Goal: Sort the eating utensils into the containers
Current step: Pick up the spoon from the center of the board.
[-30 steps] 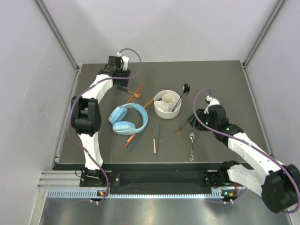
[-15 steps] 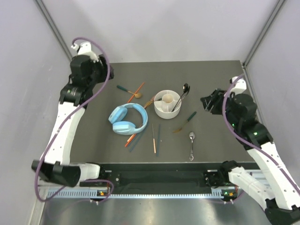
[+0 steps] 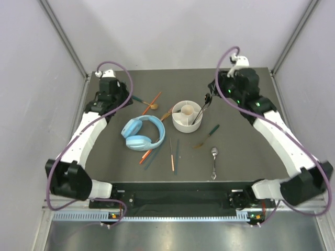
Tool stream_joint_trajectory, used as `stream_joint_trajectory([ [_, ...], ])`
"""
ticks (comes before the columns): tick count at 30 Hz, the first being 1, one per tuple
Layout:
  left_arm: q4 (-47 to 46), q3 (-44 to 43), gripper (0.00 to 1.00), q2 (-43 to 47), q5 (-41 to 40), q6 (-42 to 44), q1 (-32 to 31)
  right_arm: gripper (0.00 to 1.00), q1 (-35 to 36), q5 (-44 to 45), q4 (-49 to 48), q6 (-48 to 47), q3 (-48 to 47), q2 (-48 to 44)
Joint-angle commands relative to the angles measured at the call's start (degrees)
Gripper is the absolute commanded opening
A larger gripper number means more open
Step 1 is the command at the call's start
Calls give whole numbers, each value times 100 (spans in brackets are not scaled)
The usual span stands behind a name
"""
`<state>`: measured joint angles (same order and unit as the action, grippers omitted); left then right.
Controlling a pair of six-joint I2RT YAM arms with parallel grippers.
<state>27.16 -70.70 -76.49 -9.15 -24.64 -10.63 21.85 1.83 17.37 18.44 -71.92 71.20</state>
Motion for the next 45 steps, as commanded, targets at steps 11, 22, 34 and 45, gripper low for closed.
stream_joint_trajectory([
  [11, 1176, -1596, 63, -1377, -1097, -584, -18, 57, -189, -1323, 490, -69, -5087, 3523],
  [22, 1028, -2307, 64, -2159, 245, -1104, -35, 57, -461, -1855, -50, 951, -4472, 3182],
  [34, 2153, -3847, 63, -3065, 213, -1016, -132, 57, -1147, -1003, 1461, 1083, -3524, 2128],
  [45, 1882, -2687, 63, -2643, 167, -1016, -132, 56, -1156, -499, 4318, 1962, -1325, 712],
])
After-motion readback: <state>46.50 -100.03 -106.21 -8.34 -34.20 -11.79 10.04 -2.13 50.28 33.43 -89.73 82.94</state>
